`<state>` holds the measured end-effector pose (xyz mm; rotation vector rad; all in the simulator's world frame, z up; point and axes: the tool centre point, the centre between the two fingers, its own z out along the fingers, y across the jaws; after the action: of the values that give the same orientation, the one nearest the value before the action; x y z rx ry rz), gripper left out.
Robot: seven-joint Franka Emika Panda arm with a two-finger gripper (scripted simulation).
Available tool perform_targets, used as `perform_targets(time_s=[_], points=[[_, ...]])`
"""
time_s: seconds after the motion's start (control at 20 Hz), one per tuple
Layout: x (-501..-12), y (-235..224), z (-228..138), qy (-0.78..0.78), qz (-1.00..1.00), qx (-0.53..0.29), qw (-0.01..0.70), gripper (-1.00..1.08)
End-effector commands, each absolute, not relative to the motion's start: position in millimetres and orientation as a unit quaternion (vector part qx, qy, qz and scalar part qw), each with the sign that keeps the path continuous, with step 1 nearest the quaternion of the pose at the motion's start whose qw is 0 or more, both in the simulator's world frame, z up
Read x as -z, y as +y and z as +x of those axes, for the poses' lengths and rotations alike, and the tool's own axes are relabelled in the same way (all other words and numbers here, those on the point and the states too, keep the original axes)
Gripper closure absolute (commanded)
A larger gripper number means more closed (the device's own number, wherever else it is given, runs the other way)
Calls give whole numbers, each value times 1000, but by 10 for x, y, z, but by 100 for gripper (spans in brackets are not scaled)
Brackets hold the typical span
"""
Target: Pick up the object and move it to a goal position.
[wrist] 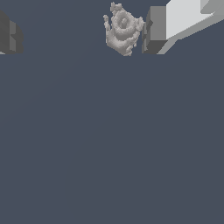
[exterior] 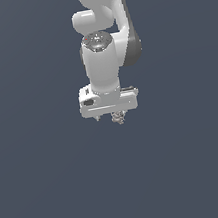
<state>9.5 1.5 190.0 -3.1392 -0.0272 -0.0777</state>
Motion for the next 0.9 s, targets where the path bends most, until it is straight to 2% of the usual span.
perform_targets(time_s=[0.0, 0.4, 0.85], points=[[-1900, 15, 95, -9, -1000, 25, 1, -92], [-1945, -291, 111, -7, -1000, 24, -11, -92], [-1896, -249, 75, 5, -1000, 23, -10, -92]])
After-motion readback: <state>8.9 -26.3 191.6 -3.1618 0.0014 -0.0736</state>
